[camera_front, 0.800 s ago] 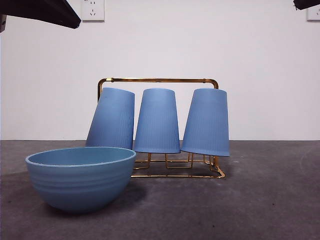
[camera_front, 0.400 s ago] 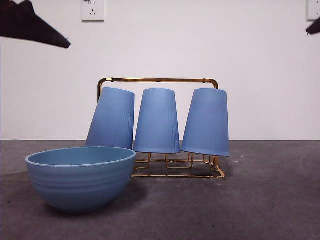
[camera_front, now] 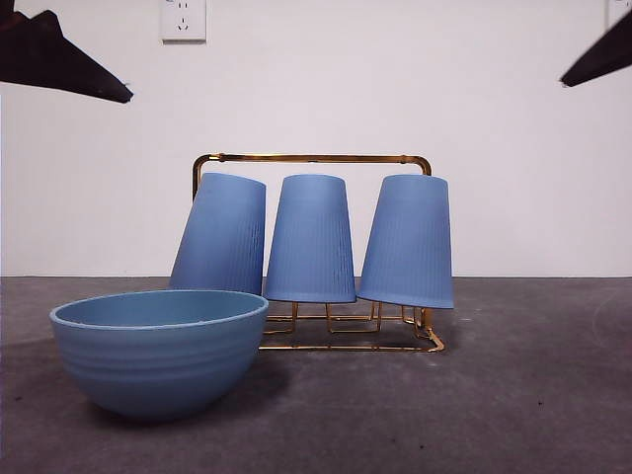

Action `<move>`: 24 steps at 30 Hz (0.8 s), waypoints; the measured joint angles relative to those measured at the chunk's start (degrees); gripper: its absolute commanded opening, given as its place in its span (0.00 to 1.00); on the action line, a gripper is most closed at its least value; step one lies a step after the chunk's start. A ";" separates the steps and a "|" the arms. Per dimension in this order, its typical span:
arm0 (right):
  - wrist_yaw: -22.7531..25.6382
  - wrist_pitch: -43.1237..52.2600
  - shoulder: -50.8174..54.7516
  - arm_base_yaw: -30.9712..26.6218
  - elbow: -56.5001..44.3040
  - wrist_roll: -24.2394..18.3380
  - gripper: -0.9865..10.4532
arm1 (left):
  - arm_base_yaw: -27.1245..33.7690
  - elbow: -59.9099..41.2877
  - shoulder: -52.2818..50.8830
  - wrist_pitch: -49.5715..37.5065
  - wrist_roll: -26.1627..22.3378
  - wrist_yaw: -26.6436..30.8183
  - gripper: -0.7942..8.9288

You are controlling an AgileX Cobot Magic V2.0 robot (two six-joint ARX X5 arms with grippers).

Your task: Right arm lift cup from the cupboard, then place it on the right of the bowl

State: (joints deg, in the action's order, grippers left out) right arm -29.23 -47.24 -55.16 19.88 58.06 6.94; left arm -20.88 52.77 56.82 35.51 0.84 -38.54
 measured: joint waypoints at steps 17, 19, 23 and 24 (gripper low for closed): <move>24.98 -22.53 -47.89 8.24 45.18 0.44 0.57 | 0.02 0.00 -4.00 4.26 0.02 0.00 0.63; 25.03 -23.10 -51.58 8.24 47.65 0.96 0.57 | 0.02 0.00 -4.00 4.66 0.04 0.00 0.63; 24.92 -24.24 -54.84 8.17 49.11 1.68 0.54 | 0.00 0.00 -4.00 4.90 0.04 0.00 0.63; 24.72 -24.39 -55.19 8.20 49.16 1.90 0.51 | 0.02 0.00 -4.00 4.92 0.02 0.00 0.63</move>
State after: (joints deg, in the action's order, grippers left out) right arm -4.51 -71.64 -110.34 28.08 107.22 8.84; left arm -20.86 52.77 52.82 40.42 0.86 -38.54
